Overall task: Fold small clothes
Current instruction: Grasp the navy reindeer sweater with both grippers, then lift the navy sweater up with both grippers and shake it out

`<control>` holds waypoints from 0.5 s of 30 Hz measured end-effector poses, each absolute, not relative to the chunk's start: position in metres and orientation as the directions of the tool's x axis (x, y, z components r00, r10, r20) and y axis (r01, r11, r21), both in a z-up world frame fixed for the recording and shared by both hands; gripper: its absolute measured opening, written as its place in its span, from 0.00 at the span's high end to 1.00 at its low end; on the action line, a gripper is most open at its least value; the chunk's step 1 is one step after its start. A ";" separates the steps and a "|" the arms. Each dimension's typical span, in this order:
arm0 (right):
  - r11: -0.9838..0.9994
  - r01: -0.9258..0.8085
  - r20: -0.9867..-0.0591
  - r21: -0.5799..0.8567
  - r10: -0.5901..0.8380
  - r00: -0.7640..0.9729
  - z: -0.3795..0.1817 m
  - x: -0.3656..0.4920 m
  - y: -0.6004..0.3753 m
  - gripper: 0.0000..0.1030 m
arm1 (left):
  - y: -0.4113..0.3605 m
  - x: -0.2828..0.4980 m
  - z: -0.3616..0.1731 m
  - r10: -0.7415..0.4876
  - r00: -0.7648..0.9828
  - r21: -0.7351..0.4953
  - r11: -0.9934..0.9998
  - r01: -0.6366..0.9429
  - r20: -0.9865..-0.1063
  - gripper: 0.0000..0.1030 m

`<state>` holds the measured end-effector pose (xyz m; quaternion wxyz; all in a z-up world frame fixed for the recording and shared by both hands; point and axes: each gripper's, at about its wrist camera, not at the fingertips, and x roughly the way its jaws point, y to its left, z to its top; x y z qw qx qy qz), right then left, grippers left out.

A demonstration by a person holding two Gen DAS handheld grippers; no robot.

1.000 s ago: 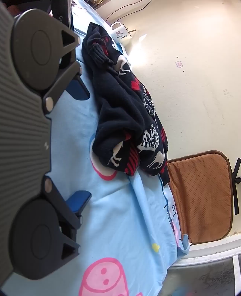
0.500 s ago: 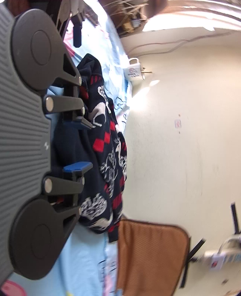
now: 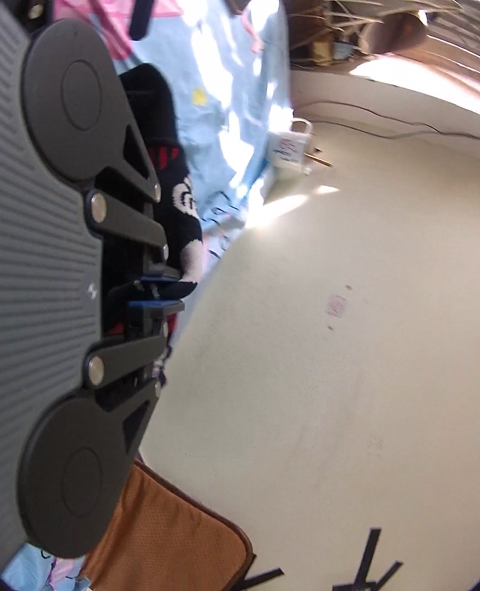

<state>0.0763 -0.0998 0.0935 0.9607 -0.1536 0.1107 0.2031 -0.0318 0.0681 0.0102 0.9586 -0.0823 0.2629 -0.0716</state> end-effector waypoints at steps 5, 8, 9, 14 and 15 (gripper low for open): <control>0.914 -0.342 -0.173 -0.218 0.308 0.935 0.143 0.066 -0.128 0.89 | 0.059 -0.036 0.016 -0.208 0.858 -0.159 0.976 0.150 -0.469 0.00; 0.922 -0.308 -0.124 -0.234 0.286 0.950 0.161 0.055 -0.138 0.89 | 0.033 -0.044 0.028 -0.259 0.873 -0.080 0.965 0.249 -0.412 0.00; 0.926 -0.293 -0.104 -0.239 0.276 0.956 0.168 0.051 -0.141 0.89 | 0.022 -0.046 0.033 -0.279 0.874 -0.056 0.958 0.280 -0.399 0.00; 0.938 -0.254 -0.041 -0.234 0.252 0.967 0.196 0.034 -0.155 0.89 | -0.032 -0.035 0.049 -0.313 0.873 0.021 0.938 0.345 -0.375 0.00; 0.939 -0.249 -0.030 -0.236 0.249 0.968 0.203 0.029 -0.159 0.89 | -0.043 -0.030 0.048 -0.306 0.873 0.038 0.938 0.345 -0.381 0.00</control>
